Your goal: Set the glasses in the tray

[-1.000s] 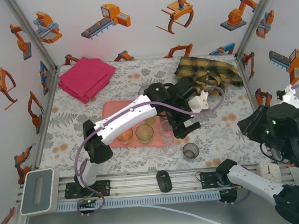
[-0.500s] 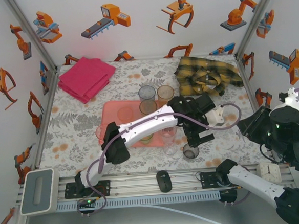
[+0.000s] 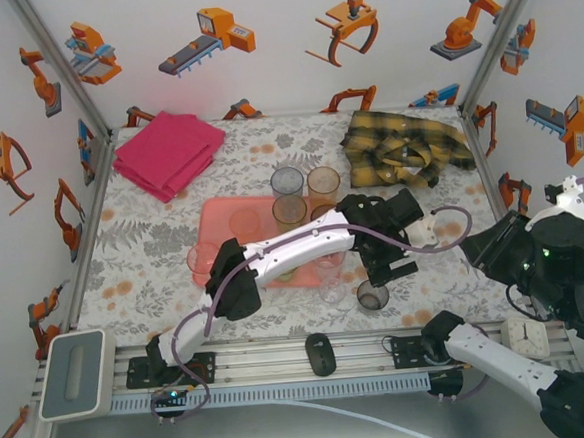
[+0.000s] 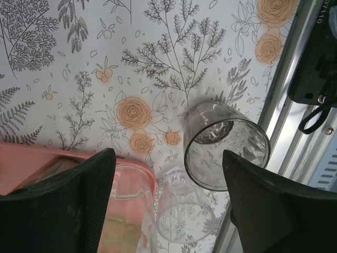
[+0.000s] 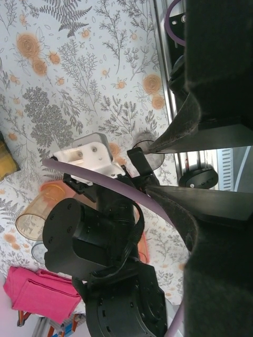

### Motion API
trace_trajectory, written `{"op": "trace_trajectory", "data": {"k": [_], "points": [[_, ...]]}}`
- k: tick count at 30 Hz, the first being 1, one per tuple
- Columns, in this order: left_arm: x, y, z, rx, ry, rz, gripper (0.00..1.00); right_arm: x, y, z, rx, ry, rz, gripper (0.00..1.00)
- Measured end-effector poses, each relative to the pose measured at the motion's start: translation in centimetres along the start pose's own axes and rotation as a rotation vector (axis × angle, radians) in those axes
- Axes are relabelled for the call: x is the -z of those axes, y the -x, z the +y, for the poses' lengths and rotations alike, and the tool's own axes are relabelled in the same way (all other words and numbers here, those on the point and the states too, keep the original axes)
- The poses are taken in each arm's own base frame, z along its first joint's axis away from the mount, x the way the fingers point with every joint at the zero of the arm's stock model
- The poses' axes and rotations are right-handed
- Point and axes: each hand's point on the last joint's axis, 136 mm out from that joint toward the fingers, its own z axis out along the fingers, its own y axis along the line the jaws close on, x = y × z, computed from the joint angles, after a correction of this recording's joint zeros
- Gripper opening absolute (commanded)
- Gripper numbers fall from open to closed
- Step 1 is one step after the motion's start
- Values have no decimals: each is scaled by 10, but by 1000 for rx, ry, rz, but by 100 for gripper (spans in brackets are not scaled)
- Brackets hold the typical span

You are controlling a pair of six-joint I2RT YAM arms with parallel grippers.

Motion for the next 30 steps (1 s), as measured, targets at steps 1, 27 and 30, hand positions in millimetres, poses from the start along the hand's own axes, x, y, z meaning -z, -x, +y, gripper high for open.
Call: {"op": "trace_trajectory", "data": {"k": [1, 27, 30], "points": [[-2, -1, 1, 2, 4, 6, 71, 0, 1, 0, -3, 4, -4, 32], [-46, -29, -10, -19, 16, 119, 47, -1, 6, 14, 6, 47, -12, 34], [-46, -30, -9, -19, 18, 119, 41, -1, 6, 14, 9, 47, -12, 35]]}}
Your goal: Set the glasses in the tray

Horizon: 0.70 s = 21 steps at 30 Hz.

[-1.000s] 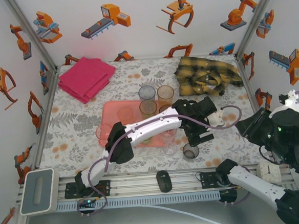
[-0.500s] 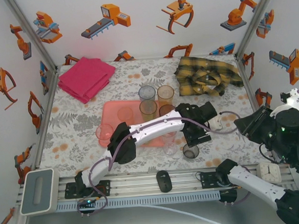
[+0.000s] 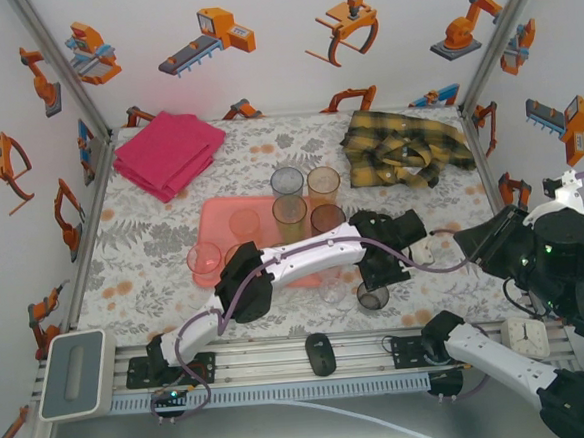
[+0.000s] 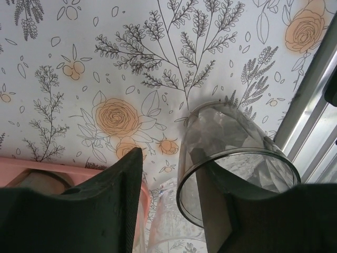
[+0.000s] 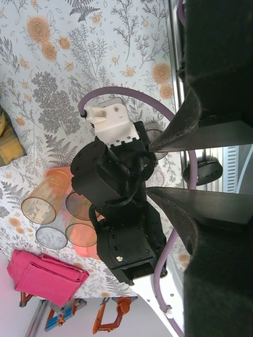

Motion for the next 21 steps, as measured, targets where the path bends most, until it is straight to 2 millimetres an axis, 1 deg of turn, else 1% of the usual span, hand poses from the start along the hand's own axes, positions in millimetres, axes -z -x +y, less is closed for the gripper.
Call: {"op": "trace_trajectory", "data": {"k": [5, 7, 14, 15, 17, 18, 20, 21], "points": [[0, 0, 0, -2, 2, 0, 39, -1, -1, 0, 3, -3, 3, 35], [0, 0, 0, -3, 4, 1, 34, -1, -1, 0, 3, -3, 2, 35], [0, 0, 1, -5, 12, 3, 32, -3, -2, -1, 9, -6, 5, 35], [0, 0, 1, -6, 15, 4, 31, -3, -2, 0, 8, -6, 5, 35], [0, 0, 1, -11, 18, 6, 24, -4, -3, 0, 11, -7, 6, 35], [0, 1, 0, -15, 20, 6, 23, -5, -3, 0, 12, -7, 6, 35], [-1, 2, 0, -20, 23, 5, 17, -5, -2, 1, 11, -4, 4, 35], [-1, 2, 0, -23, 24, 6, 16, -6, -2, 1, 10, -3, 3, 35]]}}
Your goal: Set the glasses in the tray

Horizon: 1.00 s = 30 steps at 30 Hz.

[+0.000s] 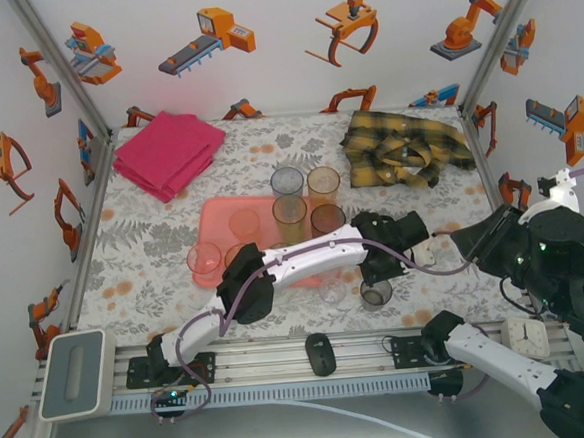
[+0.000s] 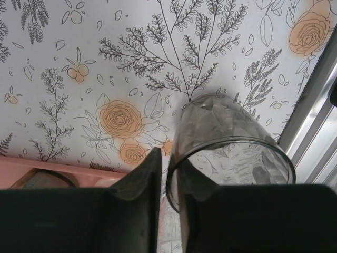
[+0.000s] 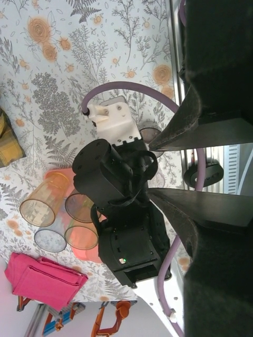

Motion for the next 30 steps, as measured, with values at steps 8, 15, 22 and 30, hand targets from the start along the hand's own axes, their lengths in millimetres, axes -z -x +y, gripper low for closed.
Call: {"op": "trace_trajectory", "data": {"k": [8, 15, 22, 30], "points": [[5, 2, 3, -4, 17, -2, 9, 3, 5, 7, -6, 32, -10, 35], [18, 9, 5, -5, 27, -23, 10, 9, 12, 13, -11, 62, -28, 35], [47, 22, 7, -21, 36, -66, 12, 18, 18, 19, -22, 102, -41, 35], [72, 32, 13, -36, 57, -107, 15, 39, 35, 32, -37, 181, -83, 35]]}}
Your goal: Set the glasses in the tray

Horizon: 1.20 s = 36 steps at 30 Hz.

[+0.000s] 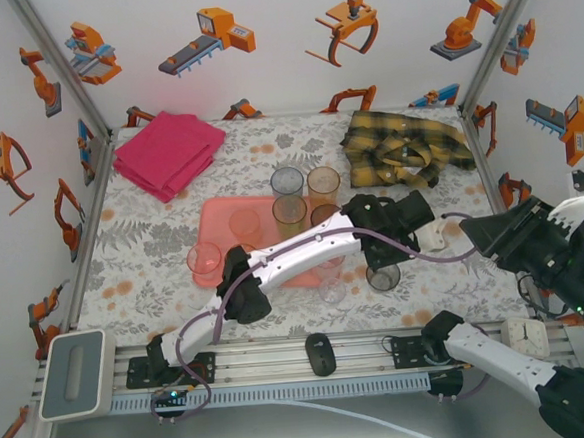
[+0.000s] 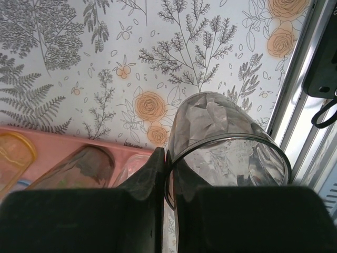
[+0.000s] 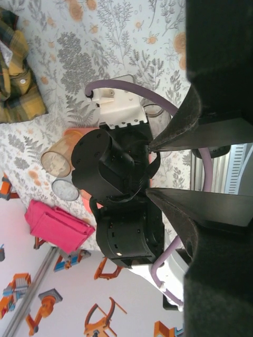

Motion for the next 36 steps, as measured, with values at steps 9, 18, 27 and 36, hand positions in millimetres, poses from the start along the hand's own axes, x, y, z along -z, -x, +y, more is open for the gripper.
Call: {"op": "trace_trajectory", "data": {"k": [9, 18, 27, 36], "points": [[24, -9, 27, 37, 30, 3, 14, 1, 13, 12, 24, 28, -30, 38], [83, 0, 49, 60, 90, -97, 16, -6, 12, 15, 33, 21, -22, 38], [139, 11, 52, 42, 153, -197, 17, -9, 10, 14, 36, 14, -16, 39], [210, -17, 100, 116, 305, -244, 17, -21, 2, 11, 41, -5, 6, 39]]}}
